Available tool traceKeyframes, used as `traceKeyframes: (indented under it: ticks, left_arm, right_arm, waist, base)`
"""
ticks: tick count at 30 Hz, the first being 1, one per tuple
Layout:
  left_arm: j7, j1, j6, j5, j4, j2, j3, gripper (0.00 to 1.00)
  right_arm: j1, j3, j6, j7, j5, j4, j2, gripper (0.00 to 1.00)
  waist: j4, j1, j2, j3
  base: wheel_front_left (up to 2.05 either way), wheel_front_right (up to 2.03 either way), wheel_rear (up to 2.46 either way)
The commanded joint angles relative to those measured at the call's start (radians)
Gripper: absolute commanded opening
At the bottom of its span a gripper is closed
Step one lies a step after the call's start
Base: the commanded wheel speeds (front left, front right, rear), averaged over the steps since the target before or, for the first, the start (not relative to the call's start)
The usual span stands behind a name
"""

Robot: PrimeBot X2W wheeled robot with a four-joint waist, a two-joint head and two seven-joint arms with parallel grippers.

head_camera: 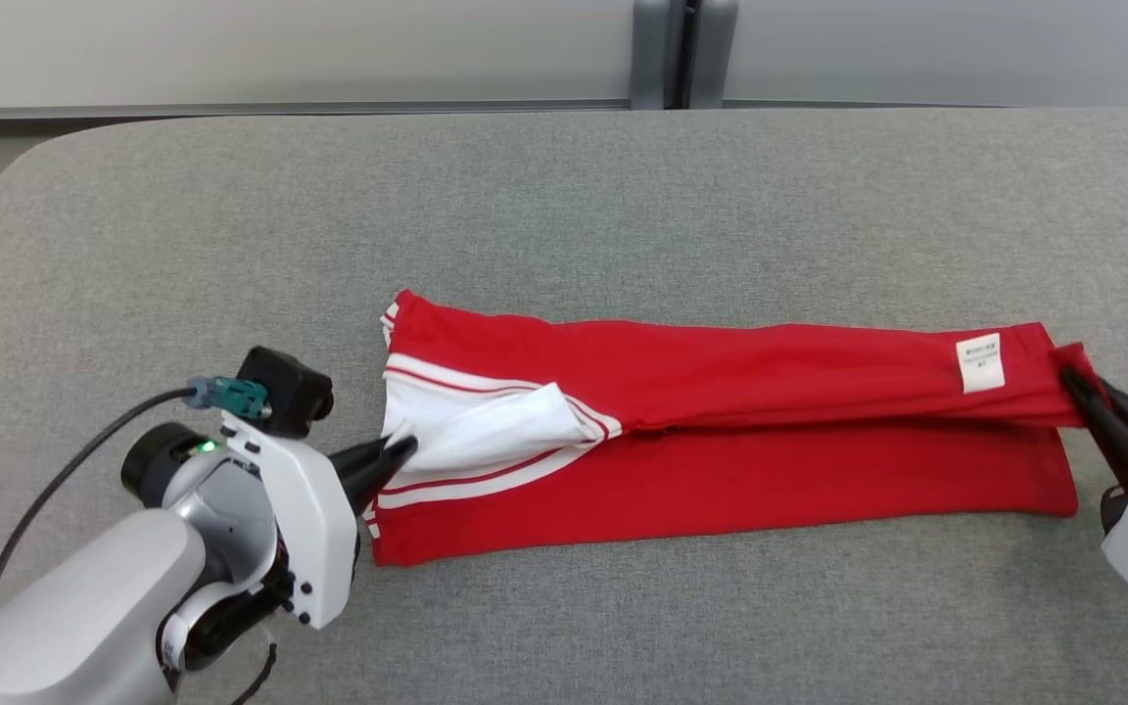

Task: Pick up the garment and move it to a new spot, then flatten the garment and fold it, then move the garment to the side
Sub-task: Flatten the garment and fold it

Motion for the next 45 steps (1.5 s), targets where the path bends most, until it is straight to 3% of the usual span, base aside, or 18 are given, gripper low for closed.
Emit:
traceKeyframes:
  ticks: [1, 8, 14, 15, 16, 17, 18, 27, 34, 40, 45]
  left_arm:
    - [0.019, 0.02, 0.007, -0.009, -0.021, 0.019, -0.005, 0.0]
    - [0.081, 0.057, 0.021, -0.043, -0.081, 0.057, -0.023, 0.0]
    - [0.106, 0.074, 0.041, -0.057, -0.073, 0.055, -0.033, 0.0]
    - [0.107, 0.078, 0.045, -0.057, -0.068, 0.053, -0.036, 0.14]
    - [0.107, 0.083, 0.044, -0.058, -0.064, 0.051, -0.038, 0.31]
    - [0.102, 0.088, 0.046, -0.057, -0.058, 0.049, -0.04, 0.56]
    - [0.096, 0.092, 0.051, -0.055, -0.053, 0.047, -0.038, 0.98]
    - [0.011, 0.107, 0.078, -0.064, -0.023, 0.027, 0.003, 1.0]
    - [-0.275, 0.098, 0.136, -0.092, -0.004, -0.049, 0.173, 1.0]
    - [-0.484, 0.13, 0.172, -0.105, 0.051, -0.135, 0.271, 1.0]
    - [-0.542, 0.184, 0.19, -0.066, 0.089, -0.218, 0.384, 1.0]
  right_arm:
    - [0.015, 0.014, 0.0, 0.012, 0.008, -0.012, -0.009, 0.0]
    - [0.03, 0.06, 0.0, 0.061, 0.036, -0.058, -0.047, 0.0]
    - [0.031, 0.092, 0.0, 0.09, 0.036, -0.063, -0.062, 0.0]
    - [0.033, 0.095, 0.0, 0.095, 0.043, -0.063, -0.063, 0.27]
    - [0.032, 0.097, 0.0, 0.1, 0.044, -0.057, -0.067, 1.0]
    - [0.031, 0.101, 0.0, 0.101, 0.041, -0.052, -0.068, 1.0]
    - [0.033, 0.105, 0.0, 0.107, 0.045, -0.048, -0.067, 1.0]
    - [0.008, 0.069, 0.0, 0.087, 0.069, -0.011, -0.074, 1.0]
    - [-0.012, -0.034, 0.0, -0.017, 0.061, 0.012, -0.005, 1.0]
    - [0.025, -0.215, 0.0, -0.038, -0.025, -0.025, 0.09, 1.0]
    - [0.121, -0.411, 0.0, -0.038, -0.197, -0.102, 0.18, 1.0]
  waist:
    - [-0.005, 0.0, 0.0, -0.002]
    - [-0.02, 0.0, 0.0, -0.012]
    - [-0.027, 0.0, 0.0, -0.013]
    - [-0.028, 0.0, 0.0, -0.013]
    - [-0.03, 0.0, 0.0, -0.014]
    - [-0.031, 0.0, 0.0, -0.015]
    - [-0.033, 0.0, 0.0, -0.017]
    - [-0.042, 0.0, 0.0, -0.039]
    - [-0.037, 0.0, 0.0, -0.063]
    - [-0.026, 0.0, 0.0, -0.084]
    - [-0.015, 0.0, 0.0, -0.094]
  base:
    - [0.0, 0.0, 0.0]
    - [0.0, 0.0, 0.0]
    - [0.0, 0.0, 0.0]
    - [0.0, 0.0, 0.0]
    - [0.0, 0.0, 0.0]
    - [0.0, 0.0, 0.0]
    - [0.0, 0.0, 0.0]
    - [0.0, 0.0, 0.0]
    - [0.0, 0.0, 0.0]
    - [0.0, 0.0, 0.0]
    - [0.0, 0.0, 0.0]
